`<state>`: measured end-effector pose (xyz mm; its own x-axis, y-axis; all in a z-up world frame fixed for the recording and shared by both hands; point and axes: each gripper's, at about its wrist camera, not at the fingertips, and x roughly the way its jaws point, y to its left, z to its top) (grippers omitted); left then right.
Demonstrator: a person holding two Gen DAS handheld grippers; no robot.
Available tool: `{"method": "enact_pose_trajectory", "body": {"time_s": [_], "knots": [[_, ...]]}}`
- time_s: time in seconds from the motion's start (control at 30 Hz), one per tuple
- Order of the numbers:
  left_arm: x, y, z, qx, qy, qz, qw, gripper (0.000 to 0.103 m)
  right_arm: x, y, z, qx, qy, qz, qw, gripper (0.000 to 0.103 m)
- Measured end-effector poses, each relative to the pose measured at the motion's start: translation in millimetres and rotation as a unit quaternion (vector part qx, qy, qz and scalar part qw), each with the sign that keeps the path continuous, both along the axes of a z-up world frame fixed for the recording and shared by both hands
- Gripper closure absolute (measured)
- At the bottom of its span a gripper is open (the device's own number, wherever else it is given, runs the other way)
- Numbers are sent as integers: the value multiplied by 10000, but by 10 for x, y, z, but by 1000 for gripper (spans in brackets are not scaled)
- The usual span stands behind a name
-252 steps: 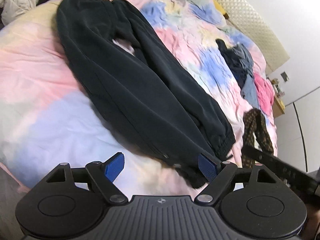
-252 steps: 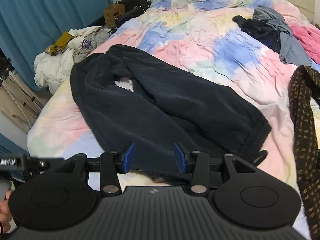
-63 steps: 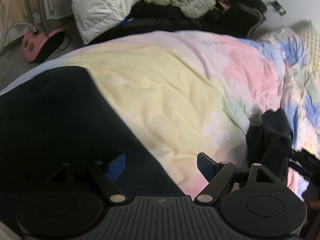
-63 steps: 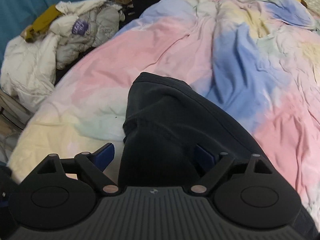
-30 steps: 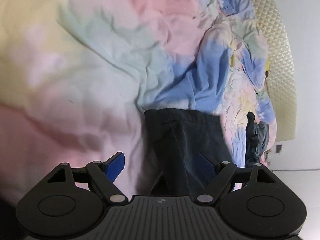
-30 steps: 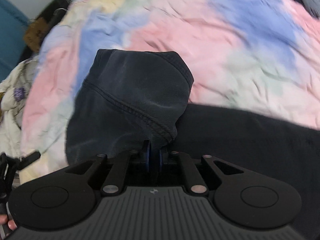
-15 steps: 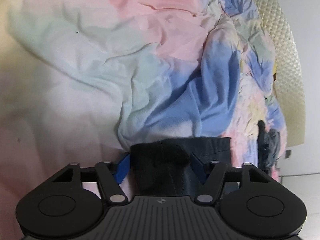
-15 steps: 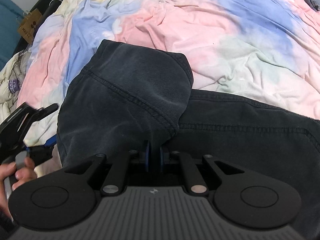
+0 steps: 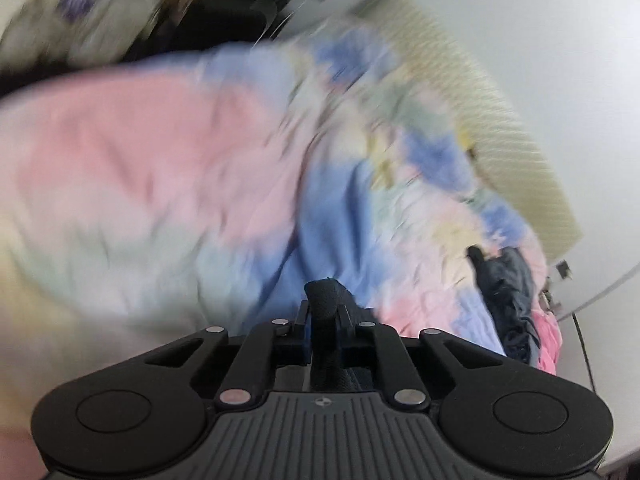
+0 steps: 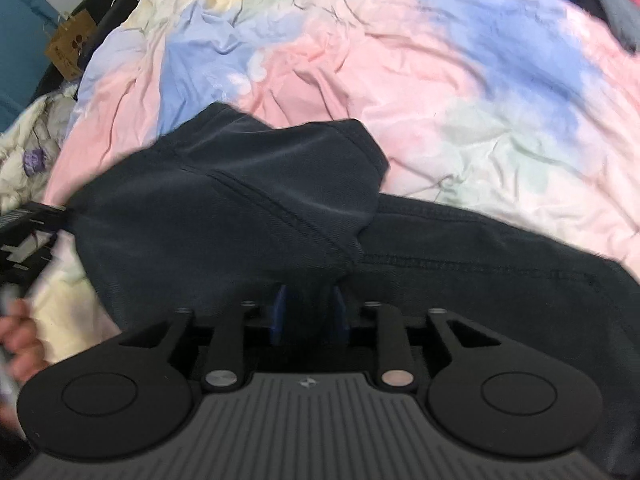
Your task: Fold clothes
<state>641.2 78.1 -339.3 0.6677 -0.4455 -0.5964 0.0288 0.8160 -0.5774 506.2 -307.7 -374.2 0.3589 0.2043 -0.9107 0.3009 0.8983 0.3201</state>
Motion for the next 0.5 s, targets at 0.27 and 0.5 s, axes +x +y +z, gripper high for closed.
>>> {"method": "enact_pose_trajectory", "body": {"time_s": [0.27, 0.5], "knots": [[-311, 899, 728, 218, -879, 826, 9925, 93, -405, 160, 238, 8, -163, -85, 9998, 64], [-131, 1861, 1020, 693, -990, 1483, 9815, 93, -988, 280, 283, -143, 38, -80, 9999, 61]]}}
